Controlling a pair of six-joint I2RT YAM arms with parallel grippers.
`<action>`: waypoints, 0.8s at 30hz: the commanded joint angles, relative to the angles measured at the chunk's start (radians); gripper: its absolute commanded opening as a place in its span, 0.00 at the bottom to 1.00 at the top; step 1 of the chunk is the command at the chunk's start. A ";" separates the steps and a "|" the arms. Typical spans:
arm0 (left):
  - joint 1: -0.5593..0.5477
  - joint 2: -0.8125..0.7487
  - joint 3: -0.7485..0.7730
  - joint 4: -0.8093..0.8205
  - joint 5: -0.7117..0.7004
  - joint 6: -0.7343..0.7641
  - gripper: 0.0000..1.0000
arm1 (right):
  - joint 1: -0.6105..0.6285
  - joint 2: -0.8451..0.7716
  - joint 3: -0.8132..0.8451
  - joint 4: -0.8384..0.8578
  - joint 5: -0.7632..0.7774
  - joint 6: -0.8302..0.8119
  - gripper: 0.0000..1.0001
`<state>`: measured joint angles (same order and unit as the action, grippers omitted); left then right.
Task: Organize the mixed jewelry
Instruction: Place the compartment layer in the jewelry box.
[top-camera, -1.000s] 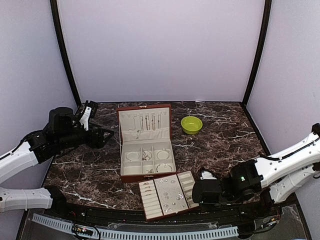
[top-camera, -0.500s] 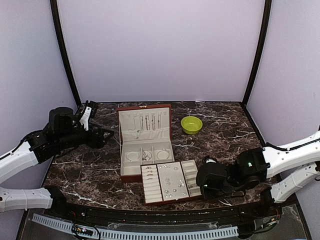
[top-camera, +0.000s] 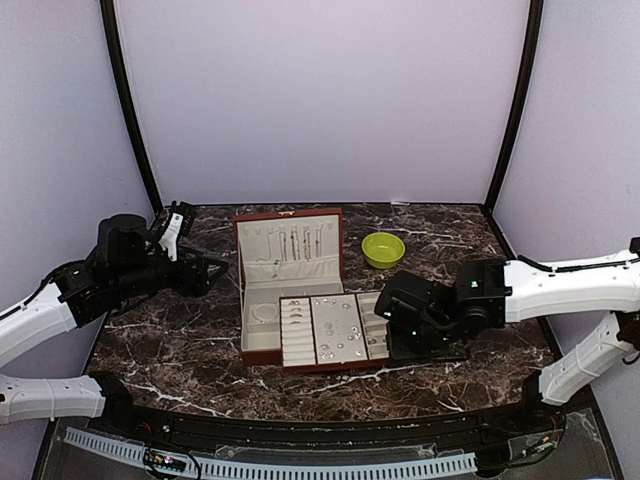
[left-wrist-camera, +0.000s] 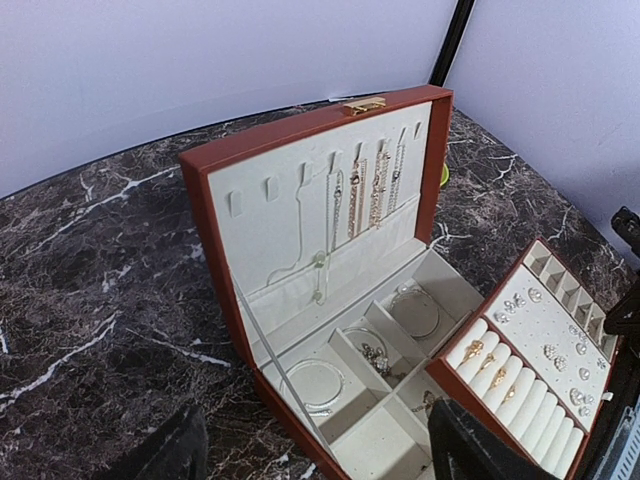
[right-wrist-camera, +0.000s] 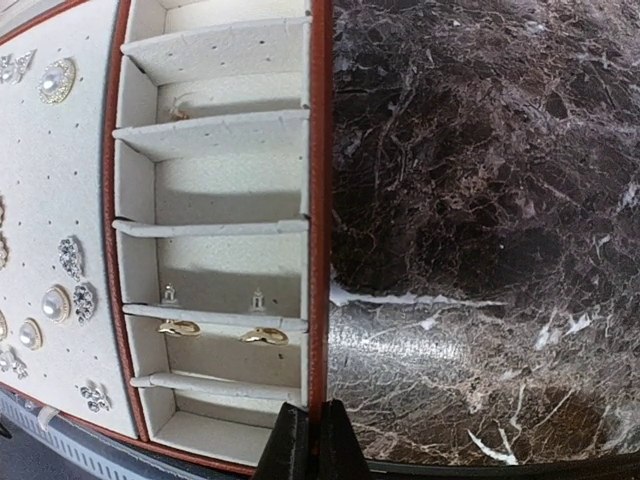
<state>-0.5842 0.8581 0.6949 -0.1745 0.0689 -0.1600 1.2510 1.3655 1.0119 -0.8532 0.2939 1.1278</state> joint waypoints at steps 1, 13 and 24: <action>0.007 -0.013 -0.008 0.004 0.011 0.005 0.79 | -0.057 0.052 0.081 0.025 -0.027 -0.063 0.00; 0.008 -0.031 -0.007 0.000 0.012 0.002 0.79 | -0.160 0.171 0.182 -0.009 -0.074 -0.133 0.00; 0.008 -0.093 0.006 -0.032 -0.101 0.034 0.79 | -0.197 0.301 0.310 -0.074 -0.057 -0.177 0.00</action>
<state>-0.5842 0.8127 0.6949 -0.1856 0.0376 -0.1513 1.0618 1.6367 1.2461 -0.9230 0.2184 0.9710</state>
